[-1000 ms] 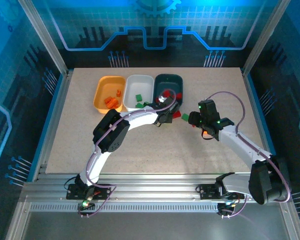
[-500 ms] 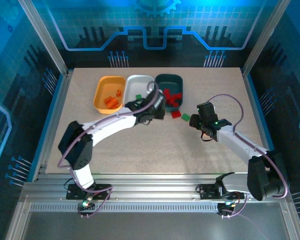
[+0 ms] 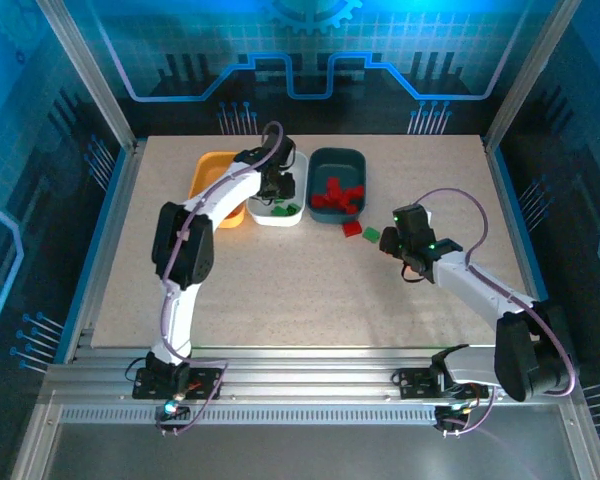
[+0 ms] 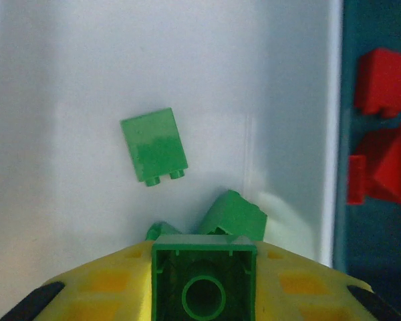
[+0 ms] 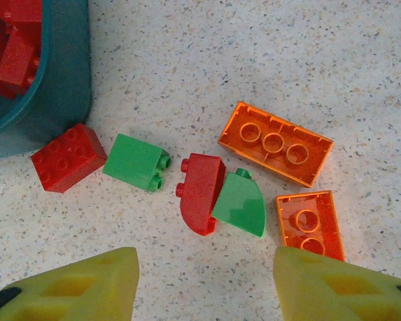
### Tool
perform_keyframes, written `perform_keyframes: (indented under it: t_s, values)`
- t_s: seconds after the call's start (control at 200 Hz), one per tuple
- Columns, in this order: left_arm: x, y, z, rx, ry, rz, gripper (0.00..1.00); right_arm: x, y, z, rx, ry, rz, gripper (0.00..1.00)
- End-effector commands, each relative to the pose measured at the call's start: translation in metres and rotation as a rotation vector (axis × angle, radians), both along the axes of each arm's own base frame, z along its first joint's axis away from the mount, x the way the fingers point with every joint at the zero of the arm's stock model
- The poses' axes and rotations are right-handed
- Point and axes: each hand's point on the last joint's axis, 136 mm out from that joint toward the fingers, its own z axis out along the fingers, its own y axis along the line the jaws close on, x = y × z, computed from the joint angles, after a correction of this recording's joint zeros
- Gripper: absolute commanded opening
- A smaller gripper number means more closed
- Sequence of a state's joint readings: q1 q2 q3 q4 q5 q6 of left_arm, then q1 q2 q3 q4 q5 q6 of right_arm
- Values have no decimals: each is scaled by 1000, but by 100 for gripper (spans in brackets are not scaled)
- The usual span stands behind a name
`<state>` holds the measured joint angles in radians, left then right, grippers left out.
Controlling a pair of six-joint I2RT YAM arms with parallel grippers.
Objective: Sort the legos into containers by color
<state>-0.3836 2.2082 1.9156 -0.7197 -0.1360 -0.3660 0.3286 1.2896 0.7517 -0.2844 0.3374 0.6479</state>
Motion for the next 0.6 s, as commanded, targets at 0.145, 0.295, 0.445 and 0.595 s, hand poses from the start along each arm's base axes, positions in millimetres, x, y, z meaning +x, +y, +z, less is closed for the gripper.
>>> perform_keyframes:
  t_s: [0.145, 0.295, 0.445, 0.595]
  values:
    - [2, 3, -6, -25, 73, 6, 24, 1, 4, -1, -7, -7, -2, 57]
    - [1, -1, -9, -38, 85, -12, 37, 2, 8, -1, 2, -8, 16, 57]
    - [1, -5, 15, -73, 49, -31, 66, 0, 3, 3, -35, -19, -2, 58]
    - [-3, -7, 67, -152, -44, -7, 93, -2, -12, 0, -84, 0, -71, 61]
